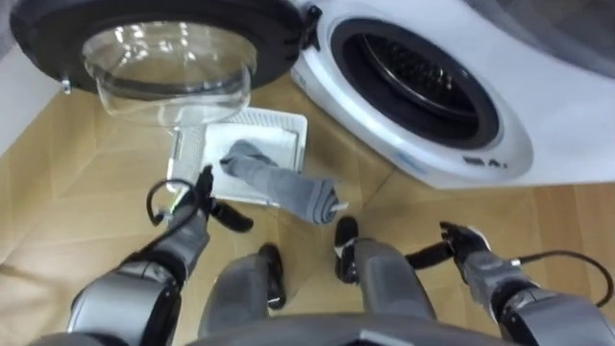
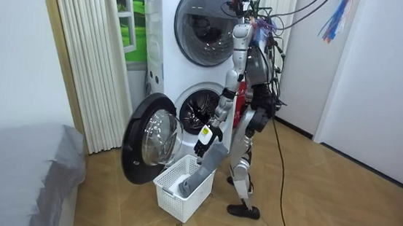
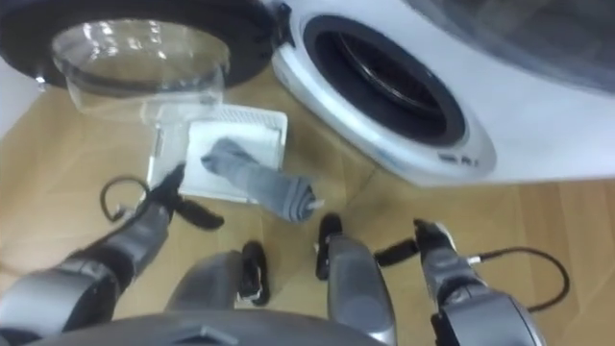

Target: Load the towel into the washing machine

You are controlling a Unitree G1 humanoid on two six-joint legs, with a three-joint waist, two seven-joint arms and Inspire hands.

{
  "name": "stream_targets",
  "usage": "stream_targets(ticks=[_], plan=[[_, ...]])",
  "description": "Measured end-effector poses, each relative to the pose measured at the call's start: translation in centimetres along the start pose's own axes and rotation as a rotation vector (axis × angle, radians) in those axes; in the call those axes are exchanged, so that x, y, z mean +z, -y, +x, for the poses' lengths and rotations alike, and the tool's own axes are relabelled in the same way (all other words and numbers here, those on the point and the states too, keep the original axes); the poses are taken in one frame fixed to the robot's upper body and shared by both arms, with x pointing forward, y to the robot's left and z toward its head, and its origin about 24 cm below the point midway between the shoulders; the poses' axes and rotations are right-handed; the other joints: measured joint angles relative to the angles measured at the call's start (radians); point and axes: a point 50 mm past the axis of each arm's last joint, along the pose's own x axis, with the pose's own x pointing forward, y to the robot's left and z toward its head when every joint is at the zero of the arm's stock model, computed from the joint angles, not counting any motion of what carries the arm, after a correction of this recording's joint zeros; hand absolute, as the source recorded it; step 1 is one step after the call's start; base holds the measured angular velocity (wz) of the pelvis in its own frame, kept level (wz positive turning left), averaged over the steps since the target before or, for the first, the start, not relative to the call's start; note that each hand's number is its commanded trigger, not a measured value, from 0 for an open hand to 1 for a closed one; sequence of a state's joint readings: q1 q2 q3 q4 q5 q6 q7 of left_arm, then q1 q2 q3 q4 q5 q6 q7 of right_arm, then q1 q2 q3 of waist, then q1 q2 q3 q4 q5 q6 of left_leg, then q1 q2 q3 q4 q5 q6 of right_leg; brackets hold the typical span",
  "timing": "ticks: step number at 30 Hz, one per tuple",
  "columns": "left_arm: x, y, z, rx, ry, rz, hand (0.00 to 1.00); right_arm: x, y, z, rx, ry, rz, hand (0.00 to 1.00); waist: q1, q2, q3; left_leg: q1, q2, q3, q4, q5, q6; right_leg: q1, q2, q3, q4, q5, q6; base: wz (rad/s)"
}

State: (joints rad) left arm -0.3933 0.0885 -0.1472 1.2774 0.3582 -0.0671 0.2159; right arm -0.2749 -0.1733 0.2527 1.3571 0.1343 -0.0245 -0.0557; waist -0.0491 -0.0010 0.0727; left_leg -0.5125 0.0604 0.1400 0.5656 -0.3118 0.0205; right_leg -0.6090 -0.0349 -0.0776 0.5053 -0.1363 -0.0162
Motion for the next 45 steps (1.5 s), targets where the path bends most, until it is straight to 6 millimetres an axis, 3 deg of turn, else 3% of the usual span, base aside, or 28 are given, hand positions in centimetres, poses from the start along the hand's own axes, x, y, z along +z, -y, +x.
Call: stream_targets(ticks=[2,5,9,18,23,31,34,41,42,43,44,45], plan=[[1.5,-0.6,0.3,0.029,0.056,0.058,0.0,1.1,0.1,0.1,-0.003,0.035,0.018,0.0,-0.007,-0.01,0.0078,-0.061,0.0,0.016,0.041,-0.01,0.009,-0.067,0.002,0.029,0.035,0.003,0.003,-0.18],[2.5,-0.8,0.4,0.046,0.095,0.125,0.0,2.0,0.2,0.1,-0.002,0.07,0.068,0.0,-0.031,-0.005,0.0111,-0.136,0.006,0.022,0.095,-0.014,0.015,-0.138,0.002,0.033,0.066,0.013,0.005,-0.11],[3.9,-1.1,0.6,0.075,0.163,0.255,0.0,2.5,0.7,0.1,-0.003,0.103,0.131,0.0,-0.047,0.005,0.0191,-0.234,0.031,0.038,0.184,-0.038,0.015,-0.238,0.016,0.044,0.131,0.018,-0.004,-0.17],[7.3,-2.0,0.8,0.146,0.302,0.476,0.0,4.8,0.1,0.0,0.051,0.186,0.254,0.0,-0.104,0.004,0.0213,-0.402,0.052,0.056,0.351,-0.094,0.01,-0.439,0.023,0.074,0.32,-0.031,-0.023,-0.08],[7.6,-2.9,0.8,0.199,0.331,0.549,0.0,6.1,-0.4,-0.2,0.075,0.255,0.246,0.0,-0.113,0.005,0.0212,-0.504,0.089,0.046,0.472,-0.139,-0.001,-0.539,0.037,0.066,0.417,-0.056,-0.042,-0.1],[8.5,-3.1,0.7,0.253,0.394,0.634,0.0,7.2,-0.9,-0.4,0.103,0.307,0.307,0.0,-0.14,0.005,0.0212,-0.621,0.104,0.03,0.616,-0.19,-0.014,-0.666,0.038,0.06,0.568,-0.104,-0.059,0.01],[8.5,-3.3,0.7,0.262,0.396,0.634,0.0,7.2,-1.7,-0.5,0.129,0.309,0.337,0.0,-0.167,0.003,0.0214,-0.642,0.105,0.016,0.643,-0.195,-0.019,-0.684,0.04,0.057,0.595,-0.117,-0.059,0.08],[8.5,-3.5,0.8,0.266,0.394,0.636,0.0,7.4,-2.5,-0.6,0.179,0.331,0.394,0.0,-0.192,0.0,0.0227,-0.686,0.122,0.003,0.682,-0.205,-0.033,-0.727,0.059,0.051,0.628,-0.124,-0.07,-0.03],[8.5,-3.4,0.7,0.263,0.399,0.637,0.31,7.4,-2.6,-0.6,0.185,0.334,0.406,0.0,-0.193,0.0,0.0225,-0.696,0.123,-0.003,0.69,-0.207,-0.037,-0.735,0.061,0.048,0.635,-0.126,-0.074,0.03],[8.6,-3.4,0.7,0.261,0.405,0.641,0.72,7.4,-2.6,-0.7,0.188,0.335,0.41,0.0,-0.193,-0.001,0.023,-0.701,0.124,-0.005,0.694,-0.208,-0.038,-0.739,0.063,0.047,0.639,-0.127,-0.075,0.0],[8.5,-3.3,0.7,0.255,0.413,0.653,0.91,7.5,-2.7,-0.7,0.198,0.335,0.425,0.0,-0.192,-0.003,0.0239,-0.707,0.129,-0.009,0.705,-0.214,-0.043,-0.744,0.071,0.047,0.647,-0.129,-0.077,-0.06],[8.5,-3.3,0.7,0.253,0.414,0.656,1.0,7.5,-2.7,-0.7,0.201,0.336,0.434,0.0,-0.19,-0.004,0.0238,-0.709,0.132,-0.011,0.709,-0.216,-0.043,-0.746,0.074,0.045,0.649,-0.13,-0.078,-0.1]])
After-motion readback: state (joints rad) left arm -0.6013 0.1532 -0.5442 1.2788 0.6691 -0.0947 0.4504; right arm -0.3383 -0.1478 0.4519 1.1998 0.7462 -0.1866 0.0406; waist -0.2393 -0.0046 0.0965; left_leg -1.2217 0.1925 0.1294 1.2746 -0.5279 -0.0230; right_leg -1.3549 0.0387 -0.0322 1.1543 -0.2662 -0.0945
